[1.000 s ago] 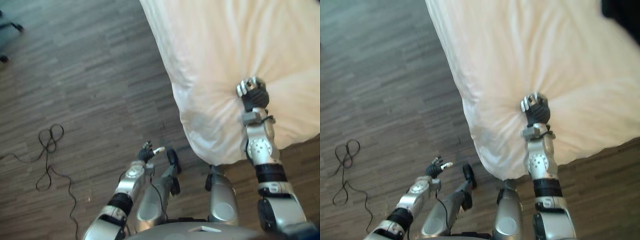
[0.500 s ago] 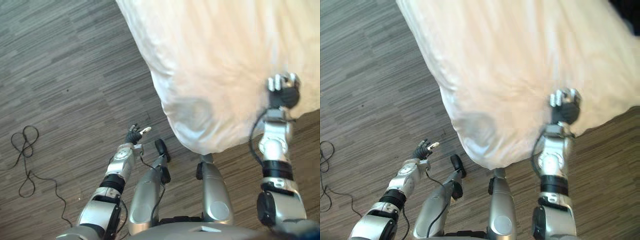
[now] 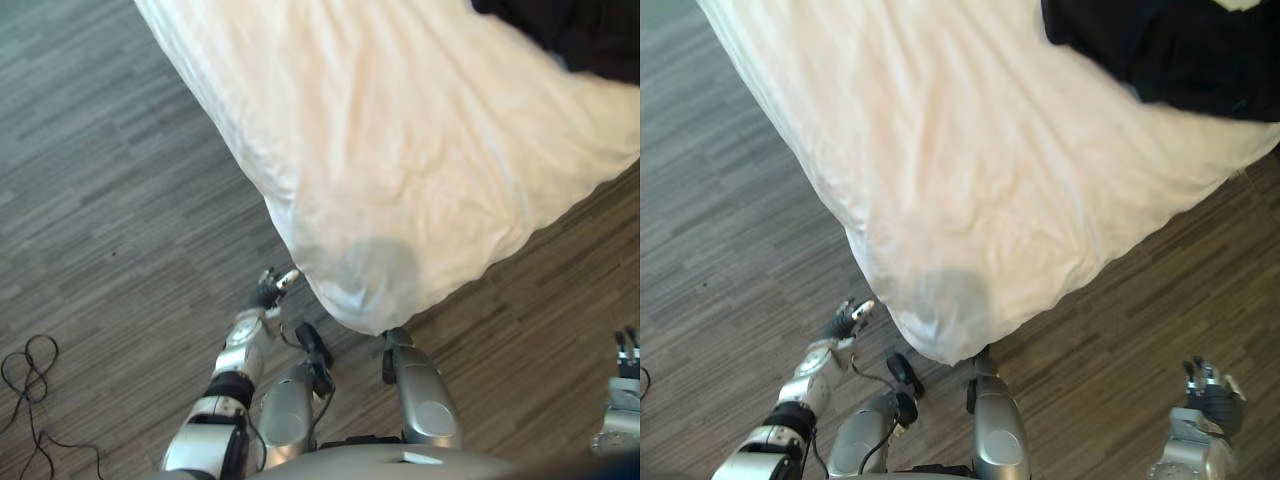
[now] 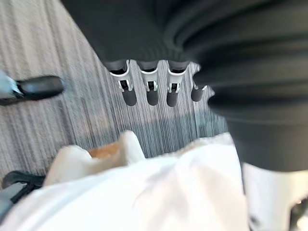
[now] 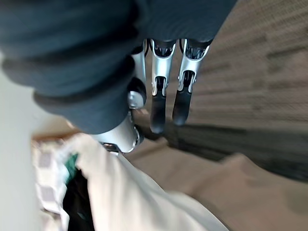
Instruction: Tidy the bed and pick cloth on bed and put in laundry
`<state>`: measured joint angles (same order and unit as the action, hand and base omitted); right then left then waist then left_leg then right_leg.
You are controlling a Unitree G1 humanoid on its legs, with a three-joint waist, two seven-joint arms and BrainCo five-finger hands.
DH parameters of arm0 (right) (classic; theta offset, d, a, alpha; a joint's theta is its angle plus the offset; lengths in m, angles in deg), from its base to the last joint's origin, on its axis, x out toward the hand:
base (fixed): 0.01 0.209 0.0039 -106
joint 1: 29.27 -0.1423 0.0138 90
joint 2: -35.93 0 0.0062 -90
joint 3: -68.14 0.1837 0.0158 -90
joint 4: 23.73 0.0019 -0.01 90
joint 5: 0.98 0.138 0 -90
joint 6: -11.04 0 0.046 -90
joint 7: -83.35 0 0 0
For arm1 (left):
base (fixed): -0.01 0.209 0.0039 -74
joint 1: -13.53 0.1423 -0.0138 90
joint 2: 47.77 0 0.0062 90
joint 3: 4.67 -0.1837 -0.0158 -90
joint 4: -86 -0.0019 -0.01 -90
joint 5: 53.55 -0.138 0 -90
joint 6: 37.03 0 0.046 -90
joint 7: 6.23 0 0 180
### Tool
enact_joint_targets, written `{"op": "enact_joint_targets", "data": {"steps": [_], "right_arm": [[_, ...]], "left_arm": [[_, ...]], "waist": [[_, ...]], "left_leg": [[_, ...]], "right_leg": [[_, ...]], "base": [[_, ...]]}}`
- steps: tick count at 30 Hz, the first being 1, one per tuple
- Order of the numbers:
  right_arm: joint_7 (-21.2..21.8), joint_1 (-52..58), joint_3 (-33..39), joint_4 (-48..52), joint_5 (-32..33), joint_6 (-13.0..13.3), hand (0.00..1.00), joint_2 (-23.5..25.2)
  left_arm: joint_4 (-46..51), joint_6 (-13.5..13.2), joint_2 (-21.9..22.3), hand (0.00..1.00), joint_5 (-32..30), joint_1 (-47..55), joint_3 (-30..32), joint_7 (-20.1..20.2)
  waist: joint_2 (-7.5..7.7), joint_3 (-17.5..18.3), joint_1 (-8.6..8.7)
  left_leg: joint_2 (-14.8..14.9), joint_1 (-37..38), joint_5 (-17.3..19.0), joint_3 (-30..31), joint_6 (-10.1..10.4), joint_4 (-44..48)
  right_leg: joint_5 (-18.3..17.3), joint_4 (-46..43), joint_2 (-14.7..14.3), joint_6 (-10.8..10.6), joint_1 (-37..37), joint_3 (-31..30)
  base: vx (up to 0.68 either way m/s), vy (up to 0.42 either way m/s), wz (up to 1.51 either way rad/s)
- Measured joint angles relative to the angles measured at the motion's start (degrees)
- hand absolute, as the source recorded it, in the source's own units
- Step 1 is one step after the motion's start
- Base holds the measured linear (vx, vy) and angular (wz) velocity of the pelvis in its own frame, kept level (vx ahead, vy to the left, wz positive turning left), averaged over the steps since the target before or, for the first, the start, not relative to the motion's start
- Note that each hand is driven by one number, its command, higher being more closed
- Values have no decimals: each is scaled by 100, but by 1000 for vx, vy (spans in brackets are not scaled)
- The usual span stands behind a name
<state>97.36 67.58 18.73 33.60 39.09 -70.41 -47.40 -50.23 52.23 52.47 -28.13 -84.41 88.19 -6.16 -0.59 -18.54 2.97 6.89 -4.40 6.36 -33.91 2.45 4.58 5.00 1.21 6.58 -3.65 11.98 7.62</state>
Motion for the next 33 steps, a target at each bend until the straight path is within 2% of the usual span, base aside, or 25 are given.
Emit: {"op": "enact_joint_targets", "data": {"steps": [1,3,7,9,11,14,17,20,22,26,30,32,33], "right_arm": [[51,75,-105,-46,-139,16,0,92],[190,283,-500,-293,-644,274,0,552],[152,563,-997,-715,-1578,738,0,1074],[107,743,-1200,-987,-2121,906,0,1199],[-51,894,-1520,-1359,-2725,1071,0,1278],[-206,786,-1898,-1732,-3024,1114,0,1212],[-378,482,-2073,-2054,-3029,1036,0,923],[-567,418,-2136,-2281,-3261,901,0,768],[-595,415,-2248,-2367,-3455,861,0,649],[-696,133,-2559,-2382,-3480,725,0,572],[-827,58,-2595,-2459,-3480,478,0,573],[-919,41,-2684,-2448,-3478,363,0,567],[-956,44,-2767,-2417,-3472,321,0,563]], "left_arm": [[-2,-2,39,0,-30,101,-1,3],[-4,-20,137,0,-283,475,-2,6],[-126,-52,286,0,-688,851,5,-14],[-239,-73,376,0,-752,1012,14,-65],[-237,-109,443,0,-888,1280,32,-167],[-242,-231,390,0,-925,1385,-2,-309],[-311,-251,449,0,-950,1391,-74,-420],[-511,-243,465,0,-1318,1368,-142,-520],[-535,-243,452,0,-1536,1393,-253,-587],[-606,-256,408,0,-1825,1376,-291,-764],[-689,-340,267,0,-2048,1399,-417,-803],[-684,-443,228,0,-2059,1445,-394,-804],[-660,-538,235,0,-2057,1531,-243,-797]], "waist": [[-44,100,-37],[-129,409,-91],[-117,628,-80],[-60,663,-75],[116,767,-60],[290,879,-19],[130,853,73],[-40,869,98],[-128,914,81],[-134,927,70],[-94,902,56],[7,853,4],[25,841,-59]], "left_leg": [[-4,57,0,7,1,-35],[-28,207,-10,81,21,-149],[-62,414,-35,203,38,-268],[-57,570,28,315,69,-257],[-85,744,221,441,153,-133],[-144,791,309,553,176,87],[-154,956,309,654,178,124],[-85,1093,308,801,177,164],[-24,1166,263,819,161,171],[-128,1156,161,781,109,261],[-214,1274,161,780,109,468],[-79,1101,167,769,113,1224],[85,921,213,799,112,1865]], "right_leg": [[-22,-3,1,-5,-56,52],[-133,-20,31,-21,-223,233],[-321,-176,75,-28,-410,419],[-684,-664,146,-8,-445,530],[-1301,-1634,327,16,-293,585],[-1704,-2569,551,98,-20,700],[-1721,-2742,573,129,-111,867],[-1657,-1922,453,66,-761,1145],[-1376,-1323,305,39,-1131,1210],[-656,-26,172,-60,-1698,1186],[-545,169,265,-102,-1960,1092],[-551,33,371,-100,-1982,994],[-584,-127,381,-80,-1872,787]], "base": [[27,-7,14],[15,-12,23],[-2,-8,22],[26,5,30],[77,-14,27],[137,-70,16],[151,-17,5],[109,-14,15],[81,8,11],[-8,31,-10],[-40,52,-11],[-95,-11,-45],[-112,-20,-71]]}}
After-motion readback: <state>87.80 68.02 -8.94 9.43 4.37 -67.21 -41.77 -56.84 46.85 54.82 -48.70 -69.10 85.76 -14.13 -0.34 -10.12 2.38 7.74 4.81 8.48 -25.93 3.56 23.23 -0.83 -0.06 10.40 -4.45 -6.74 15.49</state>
